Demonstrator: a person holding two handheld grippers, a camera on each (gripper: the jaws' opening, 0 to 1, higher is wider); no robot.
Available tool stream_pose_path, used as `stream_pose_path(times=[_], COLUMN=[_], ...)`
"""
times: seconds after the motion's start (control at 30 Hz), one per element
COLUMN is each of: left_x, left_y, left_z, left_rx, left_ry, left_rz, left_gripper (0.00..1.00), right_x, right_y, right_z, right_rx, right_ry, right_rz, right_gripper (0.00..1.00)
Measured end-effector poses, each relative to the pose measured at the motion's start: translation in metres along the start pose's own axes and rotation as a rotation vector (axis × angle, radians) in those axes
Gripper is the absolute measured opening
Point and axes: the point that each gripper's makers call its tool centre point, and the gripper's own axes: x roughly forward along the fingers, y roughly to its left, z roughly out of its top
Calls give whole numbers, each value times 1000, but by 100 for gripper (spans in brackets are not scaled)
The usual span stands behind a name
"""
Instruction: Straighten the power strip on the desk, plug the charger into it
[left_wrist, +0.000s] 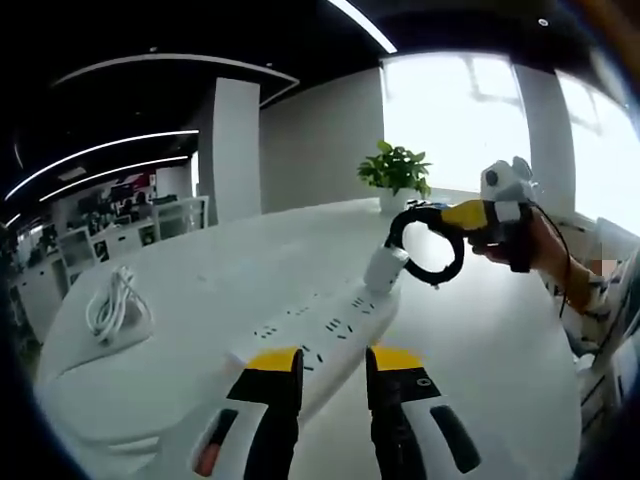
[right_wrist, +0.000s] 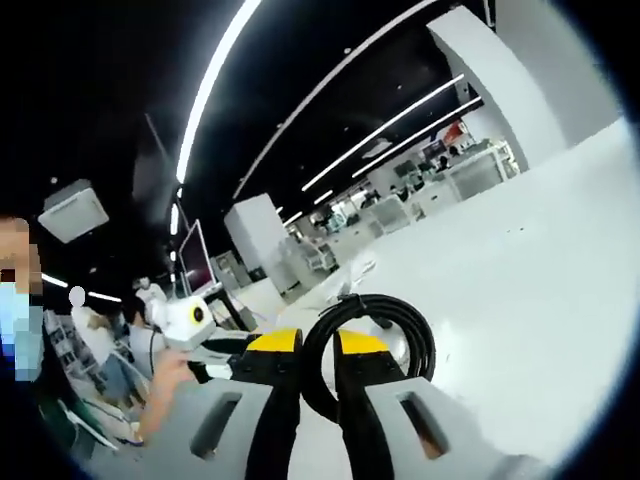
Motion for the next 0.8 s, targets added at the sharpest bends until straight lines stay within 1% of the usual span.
stream_pose_path(times=[0.1, 0.2, 0.33, 0.5, 0.6, 0.7, 0.8], left_x=[0, 0, 0, 0, 0, 0, 0], left_y=[0, 1, 0, 1, 1, 1, 1], left_z=[0, 0, 0, 0, 1, 0, 1], left_rx=[0, 1, 1, 1, 1, 3, 3], left_ry=[0, 1, 1, 3, 2, 2, 0], left_rz=[1, 0, -2, 1, 2, 3, 1], left_gripper=[26, 26, 26, 26, 26, 26, 26], right_x=[-3, -6, -13, -20, -22, -23, -22], right_y=[0, 0, -3, -8, -12, -20, -25], right_z=[4, 7, 13, 17, 18, 19, 15], right_rx=[-49, -74, -81, -118, -170, -256, -348], right_ry=[-2, -10, -24, -16, 5, 40, 90], right_rz=[-12, -27, -39, -57, -73, -96, -112], right_gripper=[13, 13, 13, 13, 13, 13, 14])
